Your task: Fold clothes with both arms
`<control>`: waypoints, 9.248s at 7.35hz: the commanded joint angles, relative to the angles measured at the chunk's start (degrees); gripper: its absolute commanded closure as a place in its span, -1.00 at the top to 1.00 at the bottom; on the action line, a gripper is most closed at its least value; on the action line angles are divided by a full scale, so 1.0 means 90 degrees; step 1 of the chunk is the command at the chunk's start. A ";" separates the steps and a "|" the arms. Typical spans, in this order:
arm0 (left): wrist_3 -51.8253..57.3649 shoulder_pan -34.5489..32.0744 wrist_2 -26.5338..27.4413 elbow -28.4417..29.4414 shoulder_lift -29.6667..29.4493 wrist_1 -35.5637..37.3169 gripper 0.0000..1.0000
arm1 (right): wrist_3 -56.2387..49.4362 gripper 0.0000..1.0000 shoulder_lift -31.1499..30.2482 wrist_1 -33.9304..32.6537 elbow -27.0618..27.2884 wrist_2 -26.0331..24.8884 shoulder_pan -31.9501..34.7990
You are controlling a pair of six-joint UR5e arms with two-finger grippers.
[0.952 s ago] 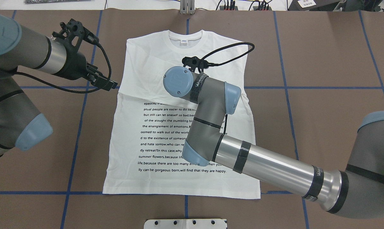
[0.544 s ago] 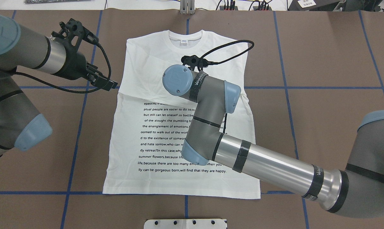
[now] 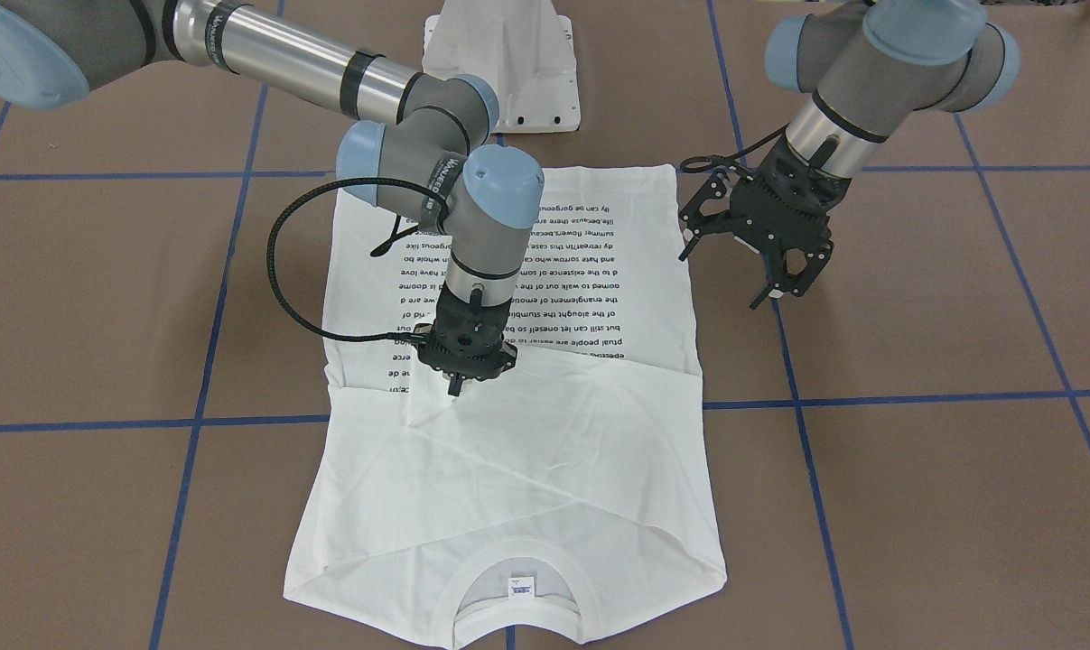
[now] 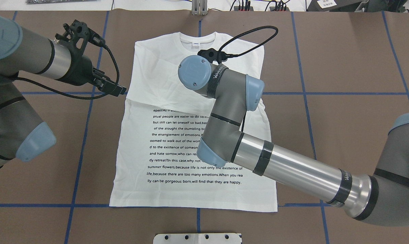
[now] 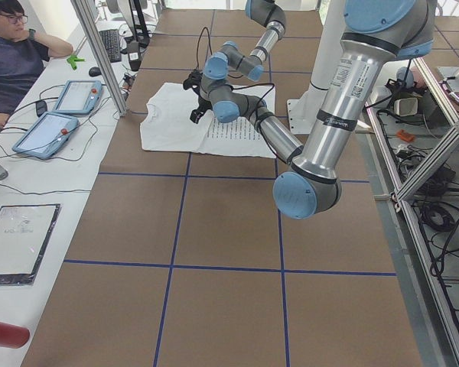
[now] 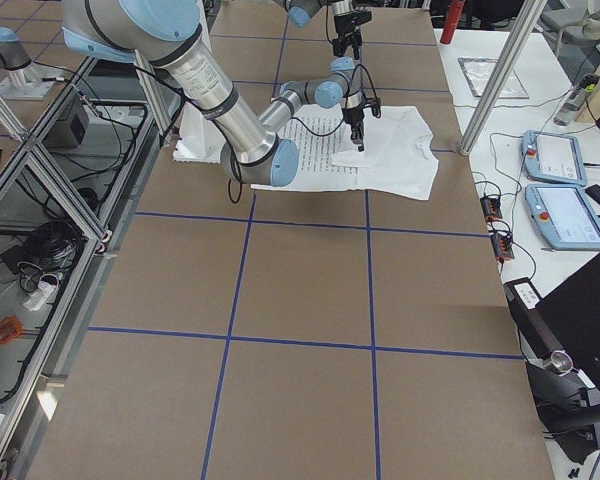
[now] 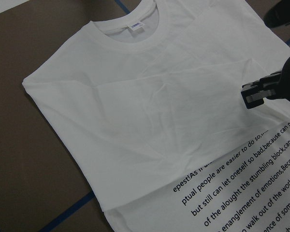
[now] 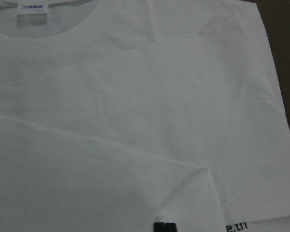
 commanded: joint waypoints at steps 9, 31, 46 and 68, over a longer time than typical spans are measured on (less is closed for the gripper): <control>-0.0017 0.0052 0.0020 0.0051 0.0000 0.0034 1.00 | -0.1217 1.00 -0.1806 -0.0392 0.2088 0.0917 0.0638; -0.5291 0.4495 0.3809 -0.1159 0.2246 0.0103 -1.00 | 0.2222 1.00 -0.4579 -0.0353 0.6337 -0.0775 -0.2348; -0.5223 0.4349 0.3819 -0.2458 0.2285 0.0503 -1.00 | 0.2680 0.18 -0.5545 0.1209 0.5351 -0.1820 -0.3549; -0.2228 0.0750 0.2461 -0.1791 -0.0651 0.3736 -1.00 | 0.0076 -1.00 -0.2307 -0.3471 0.6227 0.0973 0.0607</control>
